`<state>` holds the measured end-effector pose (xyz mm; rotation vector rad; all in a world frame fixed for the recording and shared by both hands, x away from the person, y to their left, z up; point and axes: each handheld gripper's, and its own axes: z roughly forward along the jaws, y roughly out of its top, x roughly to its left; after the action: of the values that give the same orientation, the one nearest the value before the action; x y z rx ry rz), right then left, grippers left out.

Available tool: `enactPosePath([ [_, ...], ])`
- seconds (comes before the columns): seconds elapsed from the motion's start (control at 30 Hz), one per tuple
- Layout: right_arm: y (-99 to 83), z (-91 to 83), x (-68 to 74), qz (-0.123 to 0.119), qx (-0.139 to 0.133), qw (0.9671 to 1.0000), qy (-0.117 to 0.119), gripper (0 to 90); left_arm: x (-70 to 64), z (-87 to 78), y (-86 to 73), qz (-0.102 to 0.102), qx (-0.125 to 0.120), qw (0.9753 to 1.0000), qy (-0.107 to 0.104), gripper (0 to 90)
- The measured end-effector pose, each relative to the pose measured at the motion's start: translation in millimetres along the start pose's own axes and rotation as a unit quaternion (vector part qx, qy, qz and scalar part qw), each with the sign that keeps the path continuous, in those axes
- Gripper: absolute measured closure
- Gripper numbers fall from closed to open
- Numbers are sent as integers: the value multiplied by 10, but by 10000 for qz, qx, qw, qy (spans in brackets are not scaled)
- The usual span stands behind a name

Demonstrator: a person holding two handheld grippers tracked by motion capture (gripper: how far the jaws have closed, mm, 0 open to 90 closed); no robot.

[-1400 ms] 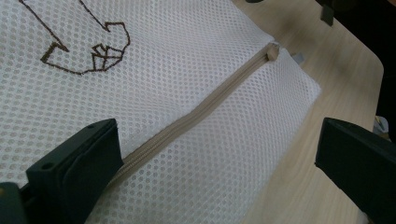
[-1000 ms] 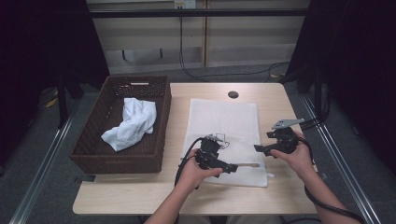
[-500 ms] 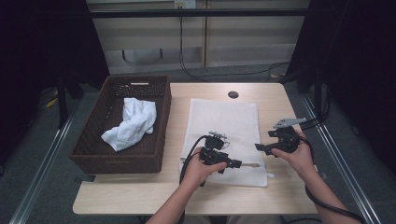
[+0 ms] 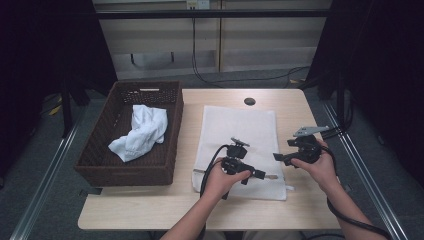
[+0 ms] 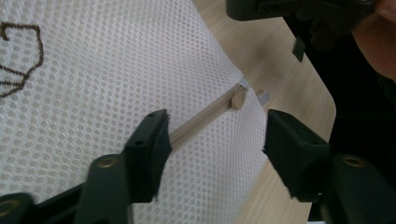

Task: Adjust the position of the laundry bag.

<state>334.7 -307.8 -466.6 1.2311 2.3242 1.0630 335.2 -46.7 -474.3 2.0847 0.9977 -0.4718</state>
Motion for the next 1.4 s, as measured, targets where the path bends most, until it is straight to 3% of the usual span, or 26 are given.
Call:
enactPosePath([
  [0.1,2,-8,-6,-2,-19,10000,25,139,-8,33,16,-174,26,9998,28,469],
  [0.17,0,-12,-5,13,-18,10000,10,139,1,46,22,-153,125,9998,15,489],
  [0.2,-1,-11,-7,9,-27,10000,21,138,-16,69,22,-252,91,9996,17,494],
  [0.43,0,-19,-7,20,-51,10000,7,137,-9,162,30,-419,192,9989,-78,539],
  [0.47,1,-20,-5,16,-46,10000,-4,136,-33,182,29,-562,128,9983,-100,552],
  [0.5,1,-21,-6,-3,-46,10000,-3,137,-25,186,34,-458,209,9987,-116,556],
  [0.53,1,-21,-4,14,-47,10000,-5,136,-44,209,38,-519,127,9986,-52,562],
  [0.57,1,-22,-6,-7,-48,10000,-3,137,-42,210,45,-521,206,9983,-137,572],
  [0.77,2,-33,-7,27,-47,10000,10,137,-89,304,69,-686,176,9974,-142,646],
  [0.83,0,-29,-9,16,-55,10000,27,137,-90,313,79,-642,216,9977,-59,659],
  [0.87,-1,-29,-7,5,-57,10000,4,137,-103,331,80,-751,168,9970,-121,664],
  [0.97,3,-33,-1,-4,-56,10000,17,136,-106,350,85,-738,203,9971,-54,672],
  [1.0,5,-37,1,13,-59,10000,32,137,-126,368,86,-835,172,9963,-139,672],
  [1.03,7,-39,2,22,-60,10000,39,136,-130,383,85,-766,212,9966,-205,672],
  [1.23,5,-41,-5,17,-69,10000,12,137,-148,432,97,-889,213,9958,-82,693],
  [1.4,3,-41,-4,22,-80,10000,-8,137,-153,457,88,-963,143,9951,-173,713],
])
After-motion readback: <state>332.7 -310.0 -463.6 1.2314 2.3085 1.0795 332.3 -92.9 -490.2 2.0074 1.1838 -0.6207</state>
